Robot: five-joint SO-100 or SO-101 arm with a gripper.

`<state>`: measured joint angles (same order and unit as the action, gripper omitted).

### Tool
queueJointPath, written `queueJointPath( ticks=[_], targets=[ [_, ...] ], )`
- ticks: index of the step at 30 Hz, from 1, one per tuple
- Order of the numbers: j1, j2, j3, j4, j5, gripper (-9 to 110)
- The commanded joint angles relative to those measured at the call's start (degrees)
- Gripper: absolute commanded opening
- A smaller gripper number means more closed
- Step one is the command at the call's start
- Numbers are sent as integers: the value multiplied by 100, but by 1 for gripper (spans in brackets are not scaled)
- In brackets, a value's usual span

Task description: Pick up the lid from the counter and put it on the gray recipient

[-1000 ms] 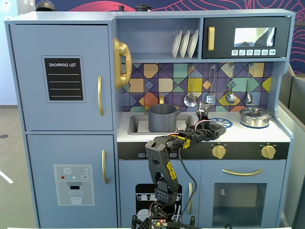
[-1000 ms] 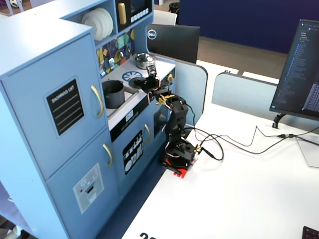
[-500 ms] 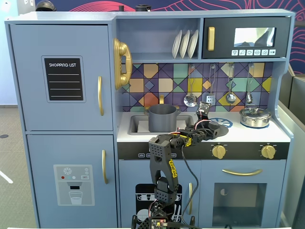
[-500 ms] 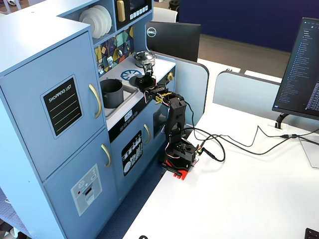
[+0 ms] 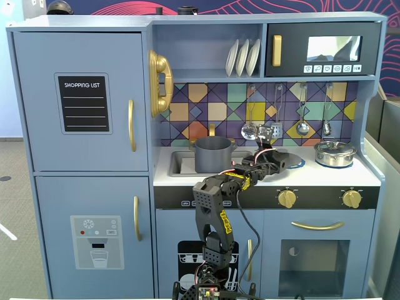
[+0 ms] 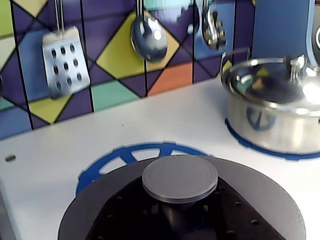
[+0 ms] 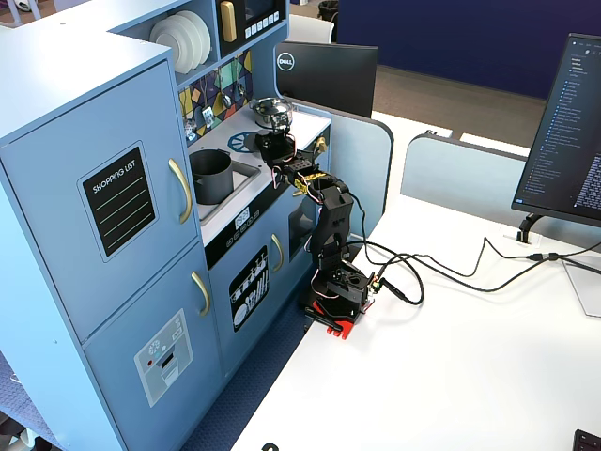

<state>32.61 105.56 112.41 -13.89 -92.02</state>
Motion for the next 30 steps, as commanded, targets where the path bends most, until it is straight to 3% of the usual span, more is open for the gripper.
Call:
queueJointPath(
  ticks=[1, 16, 30],
  targets=[
    [-193, 703, -527, 149, -62, 0],
    [-1406, 1644, -1371, 1652, 62, 0],
    [-2584, 1767, -1213, 2127, 79, 0]
  ],
)
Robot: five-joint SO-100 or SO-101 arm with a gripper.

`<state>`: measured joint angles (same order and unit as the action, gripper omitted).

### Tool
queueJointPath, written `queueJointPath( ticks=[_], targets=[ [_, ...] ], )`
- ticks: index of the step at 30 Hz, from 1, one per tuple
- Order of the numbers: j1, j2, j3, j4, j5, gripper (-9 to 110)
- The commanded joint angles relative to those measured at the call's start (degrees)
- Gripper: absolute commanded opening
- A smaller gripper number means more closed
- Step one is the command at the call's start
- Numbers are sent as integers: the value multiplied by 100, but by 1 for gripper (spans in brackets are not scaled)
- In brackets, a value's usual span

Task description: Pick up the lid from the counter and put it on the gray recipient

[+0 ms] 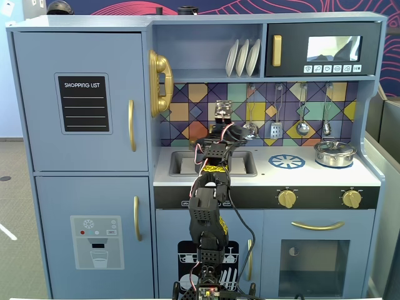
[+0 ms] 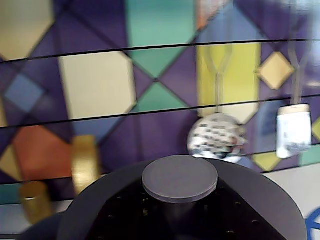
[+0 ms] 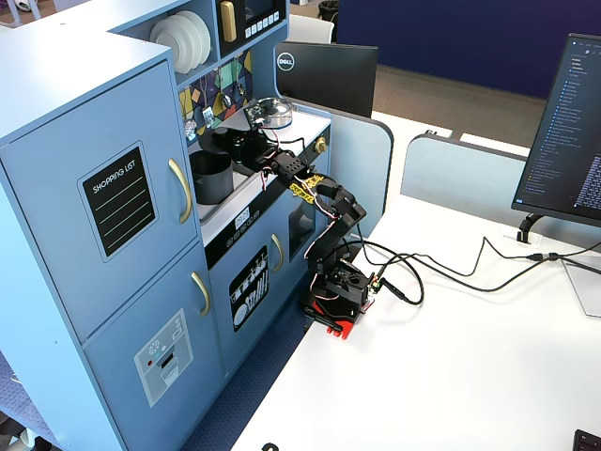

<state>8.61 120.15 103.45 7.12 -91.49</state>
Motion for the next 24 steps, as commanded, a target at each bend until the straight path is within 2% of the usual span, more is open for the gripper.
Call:
queueJointPath(
  ticks=[1, 24],
  targets=[
    [-246, 308, -299, 35, 35, 0],
    [-791, 290, 229, 35, -88, 0]
  ],
)
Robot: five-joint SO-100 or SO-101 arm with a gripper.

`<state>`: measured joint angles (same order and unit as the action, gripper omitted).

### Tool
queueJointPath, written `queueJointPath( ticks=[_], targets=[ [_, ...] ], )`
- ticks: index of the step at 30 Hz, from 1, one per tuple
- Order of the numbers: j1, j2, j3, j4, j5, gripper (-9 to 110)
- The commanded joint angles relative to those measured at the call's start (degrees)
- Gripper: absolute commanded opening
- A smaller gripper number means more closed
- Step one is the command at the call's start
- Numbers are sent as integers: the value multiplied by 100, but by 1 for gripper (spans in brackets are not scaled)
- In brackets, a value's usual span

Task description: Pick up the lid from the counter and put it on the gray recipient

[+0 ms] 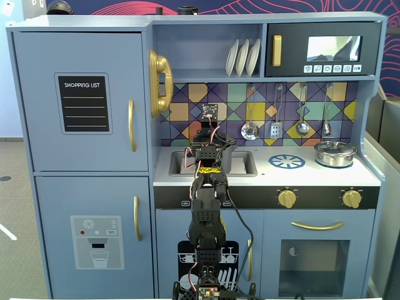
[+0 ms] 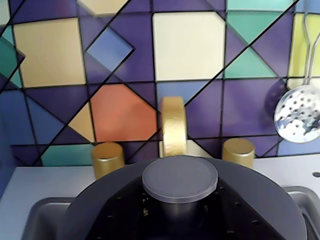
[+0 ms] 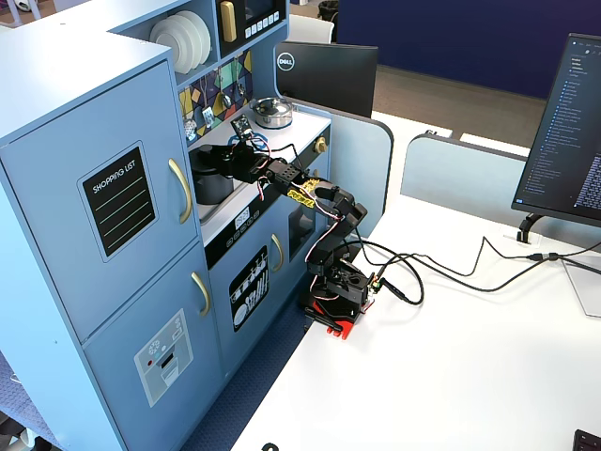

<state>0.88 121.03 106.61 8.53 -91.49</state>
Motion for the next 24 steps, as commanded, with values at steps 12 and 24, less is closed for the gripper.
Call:
queueJointPath(
  ticks=[12, 24],
  targets=[
    [114, -88, -53, -264, -132, 0],
    [220, -237, 44, -299, -272, 0]
  ],
)
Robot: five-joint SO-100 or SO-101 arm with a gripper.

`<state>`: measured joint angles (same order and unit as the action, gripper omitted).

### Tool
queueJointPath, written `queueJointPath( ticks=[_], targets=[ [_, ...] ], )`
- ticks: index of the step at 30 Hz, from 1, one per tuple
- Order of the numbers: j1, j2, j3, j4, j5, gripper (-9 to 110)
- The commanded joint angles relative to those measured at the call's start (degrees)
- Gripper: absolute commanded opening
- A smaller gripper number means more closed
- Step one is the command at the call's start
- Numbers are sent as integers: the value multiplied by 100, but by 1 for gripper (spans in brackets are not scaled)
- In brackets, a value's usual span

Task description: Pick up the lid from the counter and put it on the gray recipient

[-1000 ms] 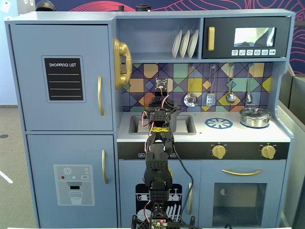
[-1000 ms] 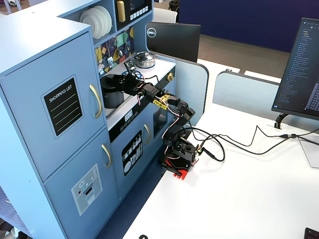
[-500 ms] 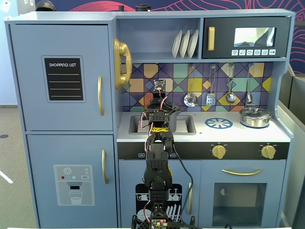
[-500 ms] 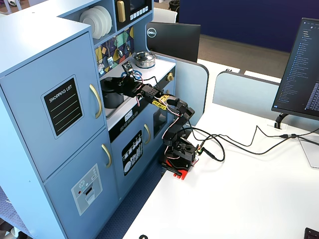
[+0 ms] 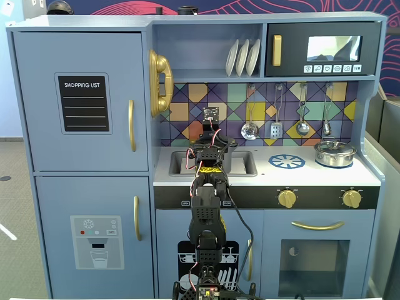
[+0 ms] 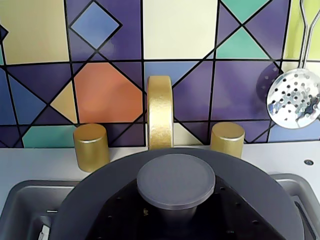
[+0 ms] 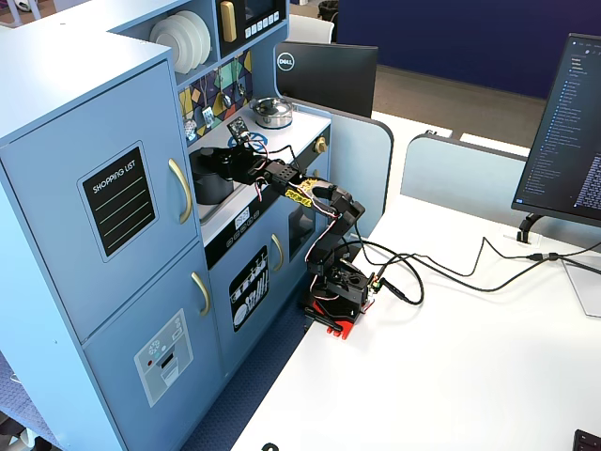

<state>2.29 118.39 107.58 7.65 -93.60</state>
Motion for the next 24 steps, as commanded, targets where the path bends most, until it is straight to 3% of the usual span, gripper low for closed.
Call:
queueJointPath(
  ticks=[1, 6, 9, 14, 24],
  targets=[
    [79, 26, -26, -211, -62, 0],
    [26, 35, 70, -211, -88, 0],
    [18, 141, 114, -141, 132, 17],
    [35, 325, 246, 35, 44, 28],
    [299, 536, 246, 88, -272, 34]
  ],
)
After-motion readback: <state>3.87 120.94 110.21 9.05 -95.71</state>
